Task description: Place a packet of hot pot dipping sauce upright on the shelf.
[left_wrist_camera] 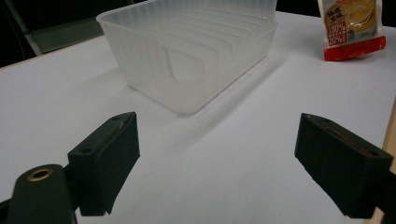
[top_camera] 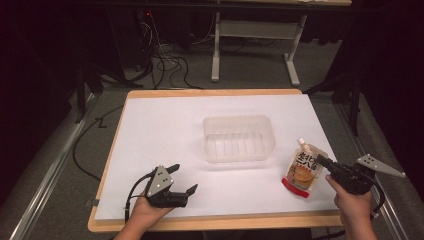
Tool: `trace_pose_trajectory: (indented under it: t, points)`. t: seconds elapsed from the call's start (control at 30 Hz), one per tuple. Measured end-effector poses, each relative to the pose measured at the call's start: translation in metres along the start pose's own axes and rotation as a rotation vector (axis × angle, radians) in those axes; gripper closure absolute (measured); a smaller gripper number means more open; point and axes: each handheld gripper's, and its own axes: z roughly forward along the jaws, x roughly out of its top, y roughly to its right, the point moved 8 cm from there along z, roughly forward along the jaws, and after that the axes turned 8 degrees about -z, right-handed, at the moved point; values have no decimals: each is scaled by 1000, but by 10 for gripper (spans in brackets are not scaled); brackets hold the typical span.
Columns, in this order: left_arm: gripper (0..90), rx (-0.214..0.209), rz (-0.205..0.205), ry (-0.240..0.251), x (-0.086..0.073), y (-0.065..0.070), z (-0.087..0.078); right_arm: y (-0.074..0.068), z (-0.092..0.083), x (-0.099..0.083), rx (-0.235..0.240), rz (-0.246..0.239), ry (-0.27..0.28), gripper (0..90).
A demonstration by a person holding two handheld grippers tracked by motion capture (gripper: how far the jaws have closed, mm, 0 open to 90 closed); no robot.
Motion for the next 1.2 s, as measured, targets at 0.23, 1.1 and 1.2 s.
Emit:
trace_pose_trajectory:
  t: [0.23, 1.1, 1.2]
  points:
    - [144, -1, 2, -1, 0, 0, 0, -14, -7, 15, -2, -51, 64, 900]
    - [145, -9, 17, 8, 2, 1, -2, -8, 16, 10, -170, -125, 167, 900]
    - [145, -14, 18, 9, 2, 2, -3, -11, 12, 7, -177, -142, 163, 900]
